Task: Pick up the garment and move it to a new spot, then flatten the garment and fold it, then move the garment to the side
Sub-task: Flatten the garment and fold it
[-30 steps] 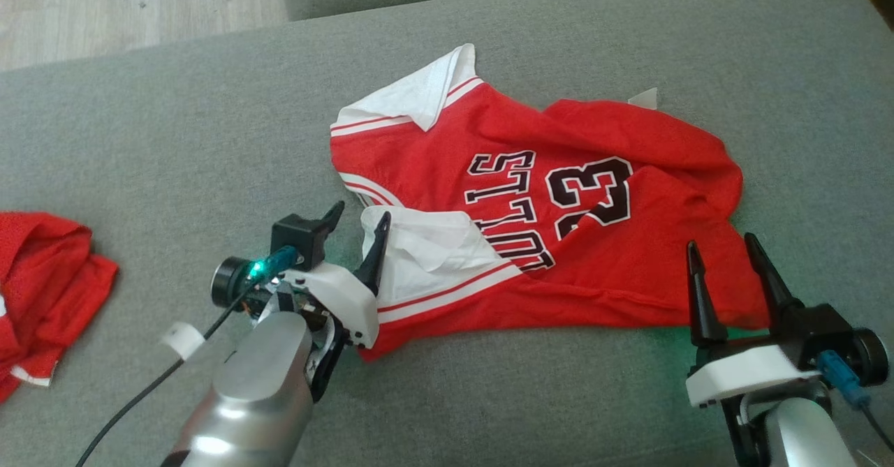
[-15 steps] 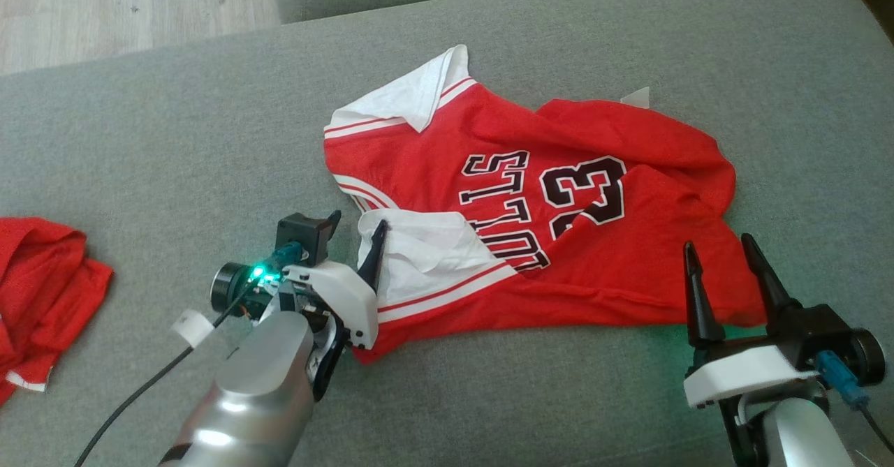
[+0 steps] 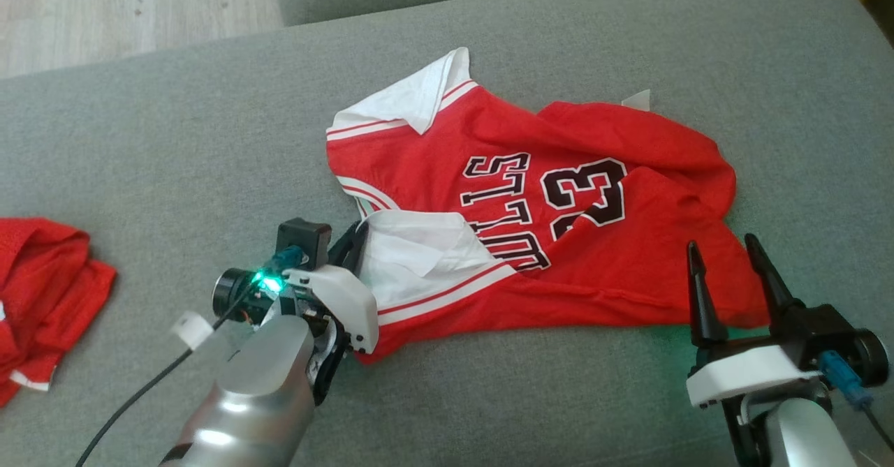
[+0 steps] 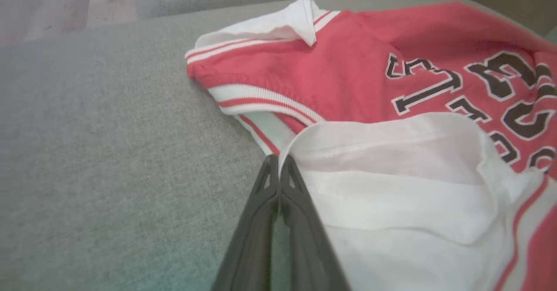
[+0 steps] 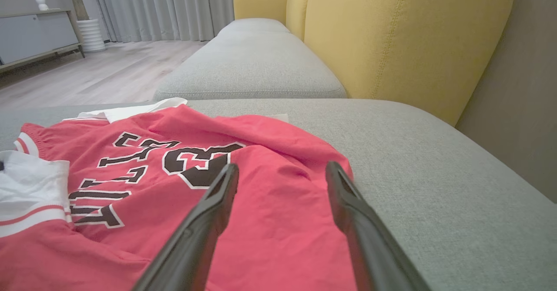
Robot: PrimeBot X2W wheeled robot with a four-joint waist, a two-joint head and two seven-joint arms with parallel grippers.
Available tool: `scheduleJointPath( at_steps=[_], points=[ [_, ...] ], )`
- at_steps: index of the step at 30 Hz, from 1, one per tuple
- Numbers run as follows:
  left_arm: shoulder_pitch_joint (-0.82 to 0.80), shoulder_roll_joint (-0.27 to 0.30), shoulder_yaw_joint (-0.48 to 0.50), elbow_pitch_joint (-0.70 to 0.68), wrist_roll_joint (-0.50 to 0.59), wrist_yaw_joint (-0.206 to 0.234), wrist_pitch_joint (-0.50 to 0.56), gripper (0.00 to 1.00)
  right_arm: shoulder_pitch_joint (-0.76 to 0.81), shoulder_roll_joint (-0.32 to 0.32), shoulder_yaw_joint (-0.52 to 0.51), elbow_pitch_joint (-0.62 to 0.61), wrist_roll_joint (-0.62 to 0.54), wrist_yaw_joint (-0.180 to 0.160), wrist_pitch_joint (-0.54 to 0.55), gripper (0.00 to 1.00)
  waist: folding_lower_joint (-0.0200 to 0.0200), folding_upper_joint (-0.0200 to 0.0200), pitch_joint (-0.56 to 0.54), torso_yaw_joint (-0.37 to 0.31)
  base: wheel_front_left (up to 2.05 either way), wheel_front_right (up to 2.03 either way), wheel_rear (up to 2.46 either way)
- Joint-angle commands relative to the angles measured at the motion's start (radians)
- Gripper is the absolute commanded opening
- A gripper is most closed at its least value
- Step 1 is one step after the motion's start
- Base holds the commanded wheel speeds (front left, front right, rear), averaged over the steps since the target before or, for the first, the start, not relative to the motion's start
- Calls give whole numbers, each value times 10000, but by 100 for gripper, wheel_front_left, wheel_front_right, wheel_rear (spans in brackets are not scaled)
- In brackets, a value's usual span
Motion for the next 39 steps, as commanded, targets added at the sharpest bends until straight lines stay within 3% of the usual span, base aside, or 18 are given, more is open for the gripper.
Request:
scheduleJointPath(
  at_steps=[1,11,20,26,39],
  points=[
    [-457,126,215,-193,-51,-17,-214,0,-209,-85,176,-266,31,73,-137,100,0,0,-47,30,0,0,0],
    [-326,516,597,-1141,81,206,-1735,0,57,-85,13,-194,-33,73,-137,100,0,0,-650,440,0,0,0],
    [1447,1246,1259,-4282,687,440,-1787,0,750,-85,-451,96,167,73,-137,100,0,0,-1145,693,0,0,0],
    [2868,1788,1765,-6101,1014,897,-1789,0,1465,-85,-894,342,523,73,-137,100,0,0,-1191,743,0,0,0],
    [3600,1840,1862,-6808,1073,1165,-1789,0,1079,-85,-779,1812,2034,73,-113,100,0,0,-1007,818,0,0,0]
  ],
)
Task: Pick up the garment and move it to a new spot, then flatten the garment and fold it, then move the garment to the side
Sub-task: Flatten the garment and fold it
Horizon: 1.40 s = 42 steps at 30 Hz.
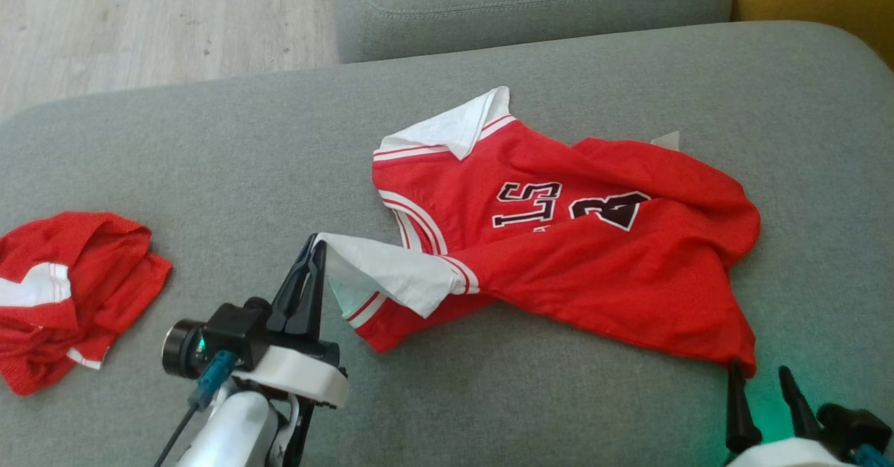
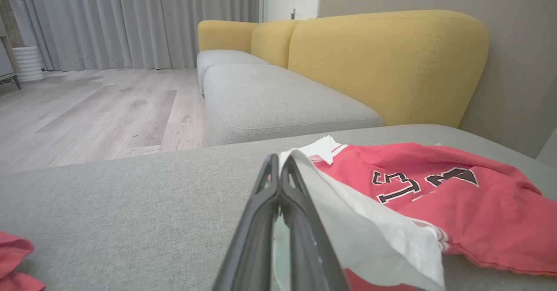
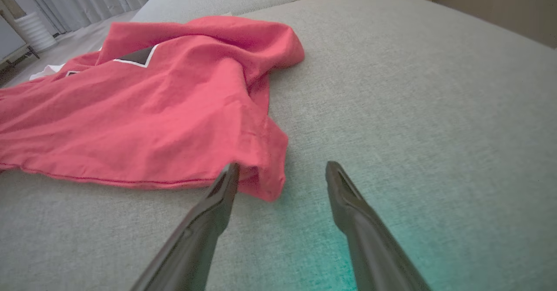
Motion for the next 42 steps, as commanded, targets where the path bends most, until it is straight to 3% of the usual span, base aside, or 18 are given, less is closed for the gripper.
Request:
scheduleJointPath(
  at_steps=[1,11,22,42],
  points=[
    [-301,174,437,-334,109,114,-96,0,-475,-91,356,-138,264,73,-116,100,0,0,8,36,0,0,0],
    [-160,203,661,-151,150,389,-97,0,-814,-91,713,453,1753,73,-129,100,0,0,-75,332,0,0,0],
    [-48,221,764,-125,151,346,-97,0,-926,-91,621,1182,1191,73,-22,100,0,0,-217,526,0,0,0],
    [98,252,1174,-203,245,421,-97,0,-991,-91,1345,1566,1518,73,420,100,0,0,-339,656,0,0,0]
  ],
)
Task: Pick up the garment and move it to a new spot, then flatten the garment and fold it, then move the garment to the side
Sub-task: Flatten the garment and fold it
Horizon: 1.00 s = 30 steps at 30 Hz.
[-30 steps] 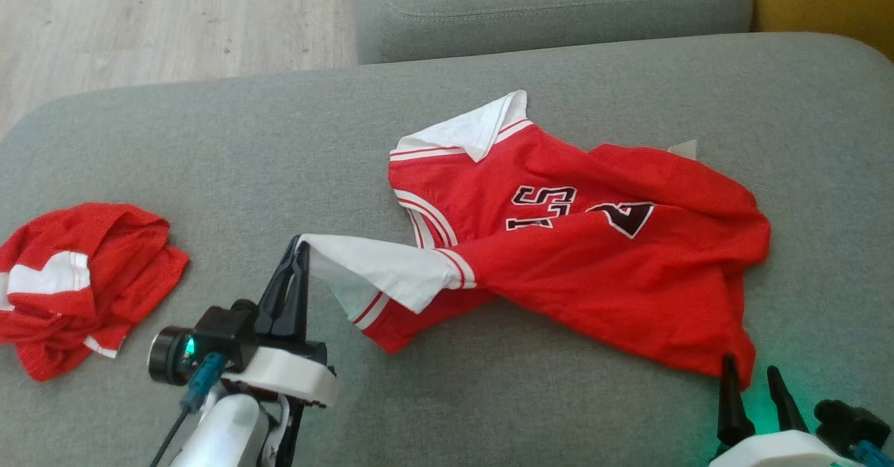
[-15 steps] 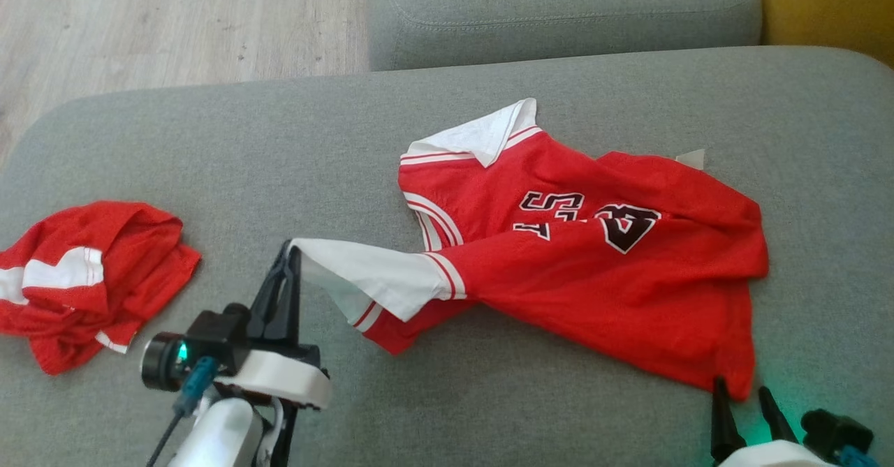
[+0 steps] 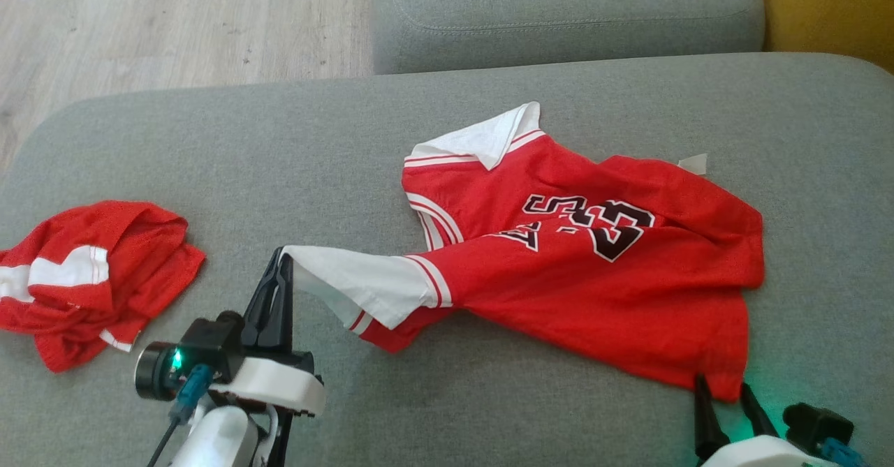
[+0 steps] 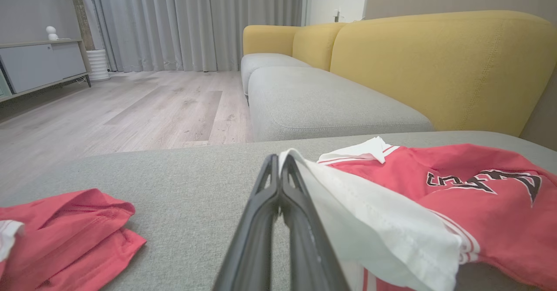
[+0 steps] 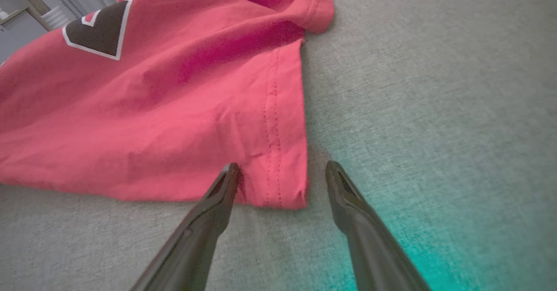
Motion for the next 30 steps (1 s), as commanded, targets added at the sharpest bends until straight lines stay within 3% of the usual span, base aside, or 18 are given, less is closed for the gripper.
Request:
scheduleJointPath(
  at_steps=[1,2,3,4,10,15,23,30],
  points=[
    [-340,185,468,-246,72,-4,-97,0,-281,-68,467,-182,74,73,125,100,0,0,8,4,0,0,0],
    [-342,185,470,-224,70,-13,-97,0,-272,-68,530,-196,99,73,173,87,0,0,12,2,0,0,0],
    [-348,186,472,-201,70,-20,-97,0,-264,-68,578,-201,142,73,235,16,0,0,19,-1,0,0,0],
    [-355,188,473,-175,69,-25,-97,0,-254,-68,600,-205,197,73,289,0,0,0,22,-4,0,0,0],
    [-371,215,461,5,43,-57,-97,0,-239,-107,801,-711,42,73,208,0,0,0,-17,-77,0,0,0],
    [-565,358,433,-12,110,-120,-97,0,-468,-401,1081,-1848,149,73,226,0,0,0,-102,-208,0,0,0],
    [-1671,753,644,-723,173,-432,-90,0,-2154,-1774,1626,-4537,806,73,1050,0,0,0,-448,-528,0,0,0],
    [-3578,967,1319,-1949,-154,-599,-59,0,-4541,-2805,1672,-5772,1124,73,2006,0,0,0,-863,-611,0,0,0]
  ],
)
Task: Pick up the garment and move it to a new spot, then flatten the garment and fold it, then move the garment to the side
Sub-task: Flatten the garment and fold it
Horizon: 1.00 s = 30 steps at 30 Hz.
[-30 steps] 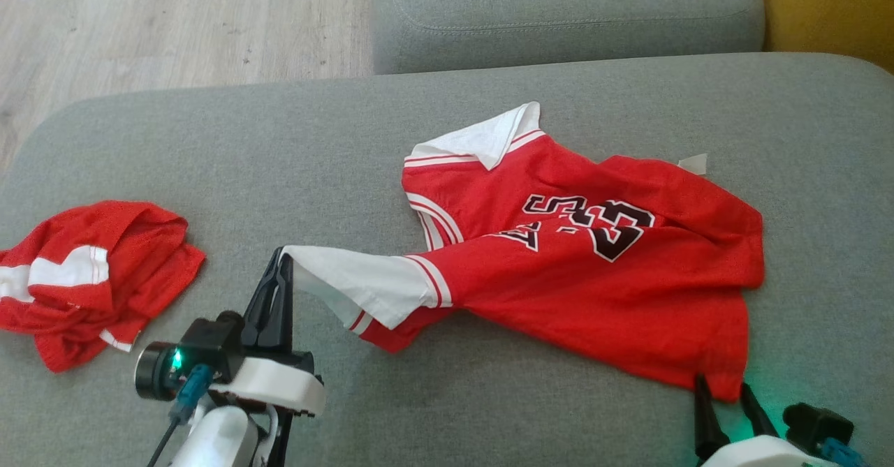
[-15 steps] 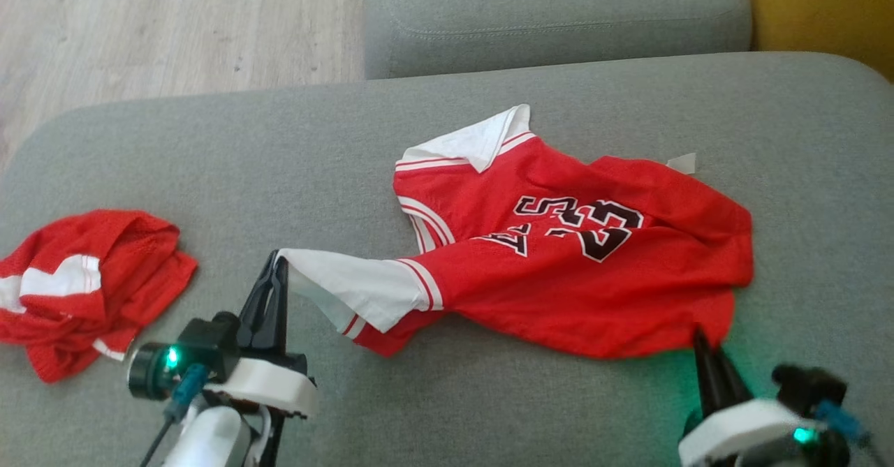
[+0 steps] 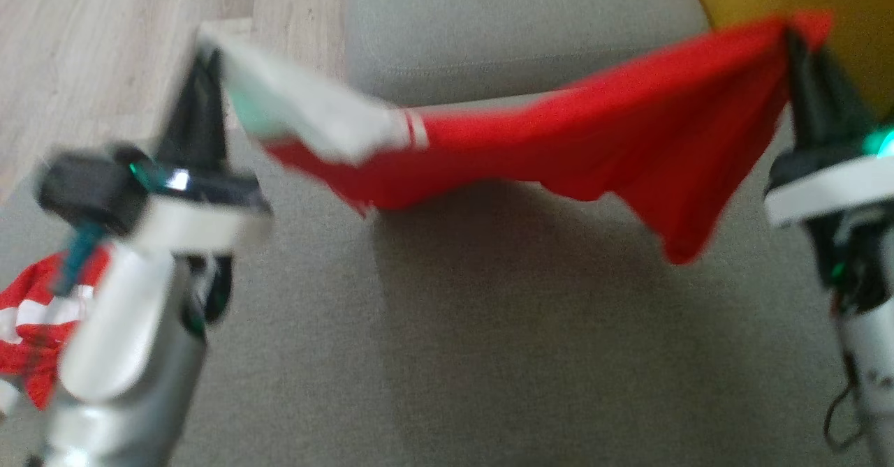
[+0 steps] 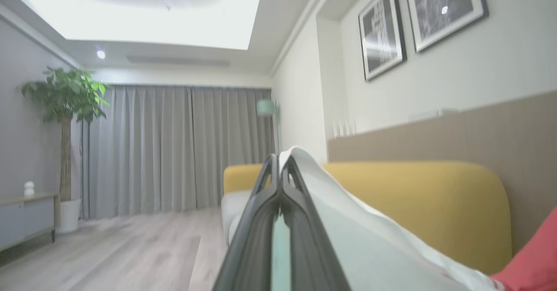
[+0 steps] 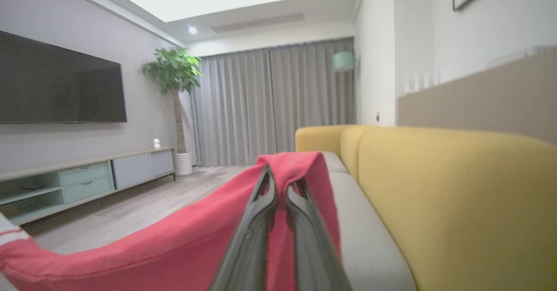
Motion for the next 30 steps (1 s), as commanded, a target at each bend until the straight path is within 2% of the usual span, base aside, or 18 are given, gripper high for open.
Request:
scheduleJointPath(
  at_steps=[1,7,8,9,13,16,20,24,27,30],
  points=[
    [-1060,316,720,-717,-150,60,-62,0,-743,-236,169,-588,133,73,199,0,0,0,-142,10,0,0,0],
    [-2357,337,1172,-2421,-305,253,201,0,-1714,-403,0,-1654,406,73,1233,0,0,0,-346,-38,0,0,0],
    [-2584,460,1280,-2955,-356,326,527,0,-1796,-274,-222,-2022,538,73,1718,0,0,0,-324,-99,0,0,0],
    [-2584,460,1280,-2955,-356,326,527,0,-1796,-274,-222,-2022,538,73,1718,0,0,0,-324,-99,0,0,0],
    [-2704,747,1396,-3684,-511,458,1420,0,-1660,408,-949,-2456,1452,73,2990,0,0,0,-91,-203,0,0,0],
    [-2739,984,1330,-3616,-582,413,2031,0,-1614,429,-1062,-2629,1533,73,3682,0,0,0,319,-270,0,0,0],
    [-3268,1230,1060,-2705,-535,95,2516,0,-2210,403,-944,-2256,1596,73,4189,0,0,0,1458,-370,0,0,0],
    [-4773,1494,645,-953,-109,-462,2685,0,-3857,253,-401,-1028,1560,73,4223,0,0,0,2888,-496,0,0,0],
    [-6449,1490,483,513,178,-775,2500,0,-5740,172,41,465,1461,73,3664,0,0,0,3731,-522,0,0,0],
    [-8340,1321,492,1871,429,-858,2026,0,-7740,10,625,1989,1147,73,2502,0,0,0,4344,-422,0,0,0]
  ],
)
